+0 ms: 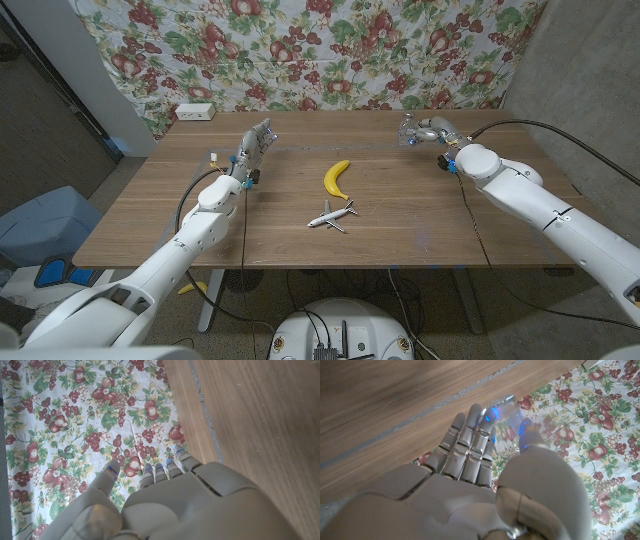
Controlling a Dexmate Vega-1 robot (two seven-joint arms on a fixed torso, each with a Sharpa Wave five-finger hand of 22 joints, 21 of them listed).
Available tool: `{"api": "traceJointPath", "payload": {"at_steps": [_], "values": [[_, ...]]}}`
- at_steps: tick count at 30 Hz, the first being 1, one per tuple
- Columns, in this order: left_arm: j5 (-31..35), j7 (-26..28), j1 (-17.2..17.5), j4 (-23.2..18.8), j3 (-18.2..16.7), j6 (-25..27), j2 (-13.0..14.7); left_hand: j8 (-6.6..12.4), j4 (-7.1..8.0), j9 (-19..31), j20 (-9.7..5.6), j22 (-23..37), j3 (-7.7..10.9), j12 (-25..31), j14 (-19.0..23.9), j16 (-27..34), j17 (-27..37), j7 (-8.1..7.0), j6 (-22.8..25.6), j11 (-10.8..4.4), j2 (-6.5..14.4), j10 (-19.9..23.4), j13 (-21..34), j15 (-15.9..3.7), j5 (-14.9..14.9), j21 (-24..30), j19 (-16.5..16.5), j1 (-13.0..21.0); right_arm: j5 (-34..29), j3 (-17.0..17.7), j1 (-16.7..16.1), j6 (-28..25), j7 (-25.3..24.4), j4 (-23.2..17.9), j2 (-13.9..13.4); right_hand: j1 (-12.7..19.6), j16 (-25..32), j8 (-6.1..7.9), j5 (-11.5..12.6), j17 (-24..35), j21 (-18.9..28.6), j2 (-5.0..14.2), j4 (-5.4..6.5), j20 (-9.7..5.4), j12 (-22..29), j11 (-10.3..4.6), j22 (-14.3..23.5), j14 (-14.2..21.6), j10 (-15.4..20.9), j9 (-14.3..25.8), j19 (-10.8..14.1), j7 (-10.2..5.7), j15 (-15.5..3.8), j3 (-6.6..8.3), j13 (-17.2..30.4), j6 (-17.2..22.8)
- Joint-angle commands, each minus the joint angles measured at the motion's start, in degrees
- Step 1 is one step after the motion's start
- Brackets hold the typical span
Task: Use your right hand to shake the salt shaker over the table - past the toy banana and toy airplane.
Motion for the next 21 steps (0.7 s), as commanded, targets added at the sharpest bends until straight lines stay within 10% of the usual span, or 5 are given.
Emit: {"api": "traceJointPath", "payload": {"at_steps": [1,21], "values": [[0.3,0.8,0.8,-1.4,0.0,0.4,0.3,0.16,-0.38,0.2,0.31,0.2,0.04,0.1,-0.1,0.2,0.1,0.01,0.3,-0.30,3.7,0.1,0.2,-2.04,0.2,-0.2,0.3,-0.3,0.7,-0.4,0.1,-0.8,1.1,-0.9,-1.7,5.2,-0.1,0.13,0.2,0.3,0.5,5.38,0.90,-3.01,-0.1,-2.93,0.0,0.4,1.4,0.2,-0.2,-3.25,-5.89,0.88,0.1,13.8],[0.7,1.8,1.7,-3.0,0.1,0.7,0.6,0.15,-0.40,0.2,0.32,0.2,0.03,0.1,0.0,0.2,0.2,0.01,0.3,-0.25,3.7,0.1,0.2,-2.10,0.2,-0.2,0.3,-0.3,-2.9,4.4,-8.2,10.8,-18.9,1.0,5.5,5.1,-0.5,0.00,0.2,0.7,1.3,5.41,0.92,-2.96,-0.4,-2.83,-0.1,0.7,1.7,0.1,-0.3,-3.14,-5.86,0.93,-0.3,14.0]]}}
